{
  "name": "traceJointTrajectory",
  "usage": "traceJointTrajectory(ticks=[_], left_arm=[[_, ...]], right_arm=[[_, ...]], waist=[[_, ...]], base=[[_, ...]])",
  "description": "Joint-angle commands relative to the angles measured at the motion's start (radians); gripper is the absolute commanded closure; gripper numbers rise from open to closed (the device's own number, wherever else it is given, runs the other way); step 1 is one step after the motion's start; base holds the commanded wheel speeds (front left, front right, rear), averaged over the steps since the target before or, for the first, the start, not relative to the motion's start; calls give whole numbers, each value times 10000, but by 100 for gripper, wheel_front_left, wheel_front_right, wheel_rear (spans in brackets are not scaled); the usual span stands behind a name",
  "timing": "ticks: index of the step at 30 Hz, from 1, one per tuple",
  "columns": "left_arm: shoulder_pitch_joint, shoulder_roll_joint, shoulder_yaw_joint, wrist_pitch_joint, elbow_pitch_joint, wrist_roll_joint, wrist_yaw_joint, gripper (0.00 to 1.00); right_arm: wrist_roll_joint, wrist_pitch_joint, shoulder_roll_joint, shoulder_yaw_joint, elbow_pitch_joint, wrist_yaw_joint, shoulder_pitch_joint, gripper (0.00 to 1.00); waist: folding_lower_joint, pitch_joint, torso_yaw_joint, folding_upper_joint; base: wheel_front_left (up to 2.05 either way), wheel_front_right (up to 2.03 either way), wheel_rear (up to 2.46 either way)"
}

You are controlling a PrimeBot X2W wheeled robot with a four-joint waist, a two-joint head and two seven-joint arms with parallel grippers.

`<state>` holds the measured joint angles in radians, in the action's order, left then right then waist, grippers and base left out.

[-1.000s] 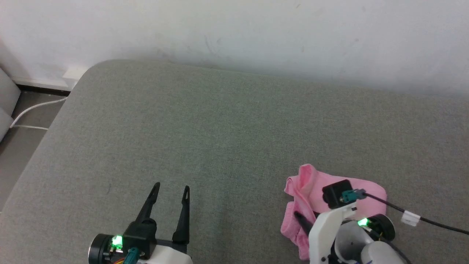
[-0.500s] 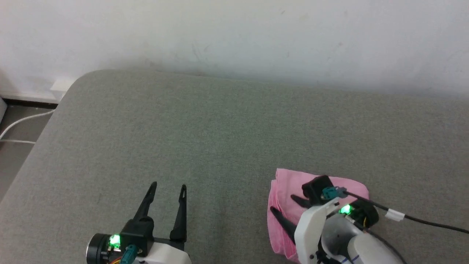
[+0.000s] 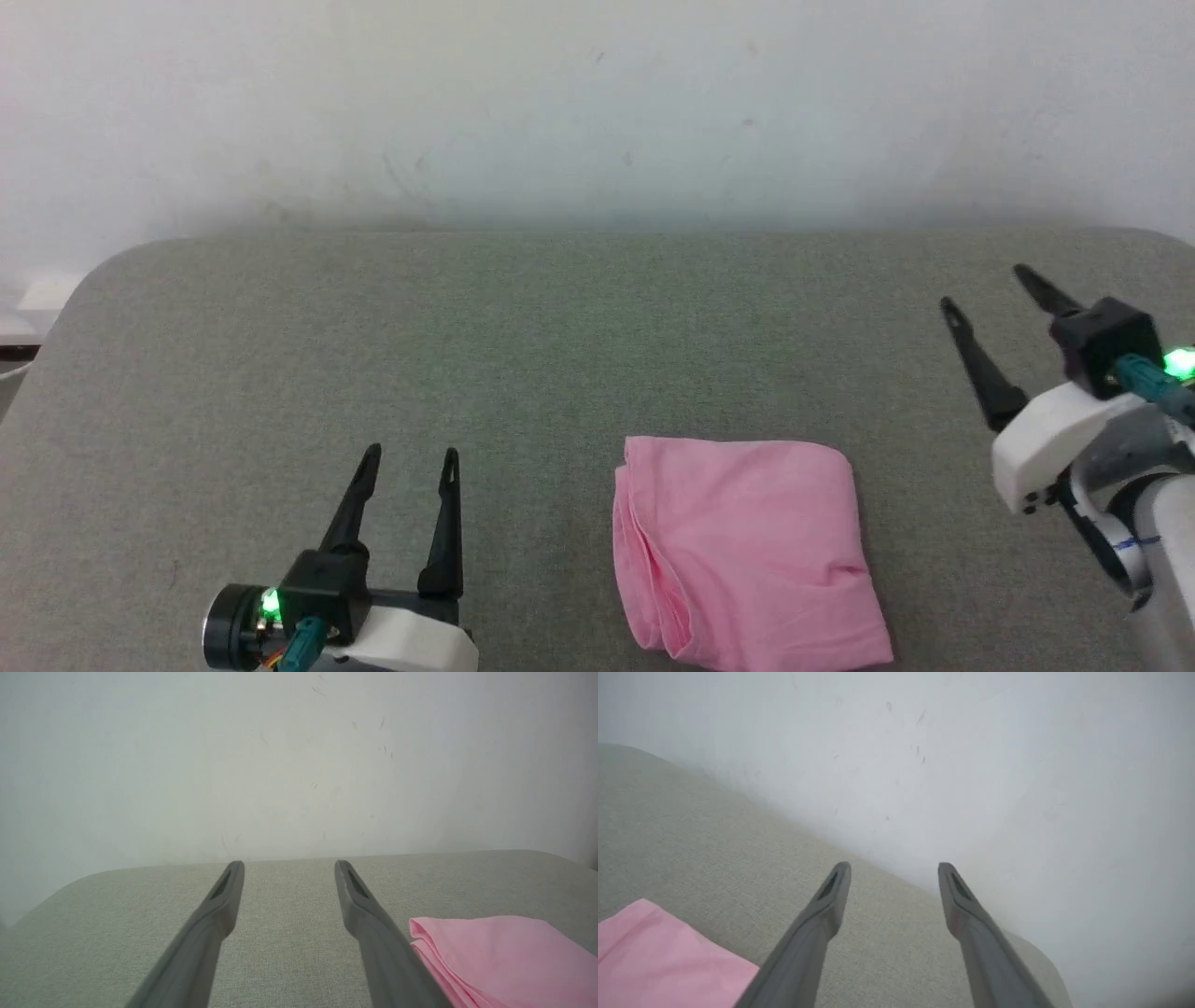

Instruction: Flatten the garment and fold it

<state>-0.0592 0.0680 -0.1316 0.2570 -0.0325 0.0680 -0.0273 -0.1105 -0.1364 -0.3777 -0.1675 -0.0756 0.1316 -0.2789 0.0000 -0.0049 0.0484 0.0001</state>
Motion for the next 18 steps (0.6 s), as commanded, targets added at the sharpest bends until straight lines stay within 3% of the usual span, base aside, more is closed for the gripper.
traceJointTrajectory(ticks=[1, 4, 9, 18], left_arm=[[62, -34, 66, 47, 82, 63, 21, 0], [71, -65, 79, 47, 165, 99, 42, 0], [17, -99, 111, 47, 220, 130, 90, 0], [-238, -133, 218, 47, 195, 159, 143, 0]], right_arm=[[211, 335, 34, 277, 82, -9, 139, 0], [615, 1170, 203, 1136, 192, -9, 645, 0], [989, 2363, 1136, 2497, 613, -9, 1792, 0], [1075, 3639, 2624, 2998, 1434, -9, 3393, 0]], waist=[[0, 43, -260, -1], [0, 97, -351, -1], [0, 184, -424, -1], [0, 300, -442, -1]], base=[[0, 0, 0], [0, 0, 0], [0, 0, 0], [0, 0, 0]])
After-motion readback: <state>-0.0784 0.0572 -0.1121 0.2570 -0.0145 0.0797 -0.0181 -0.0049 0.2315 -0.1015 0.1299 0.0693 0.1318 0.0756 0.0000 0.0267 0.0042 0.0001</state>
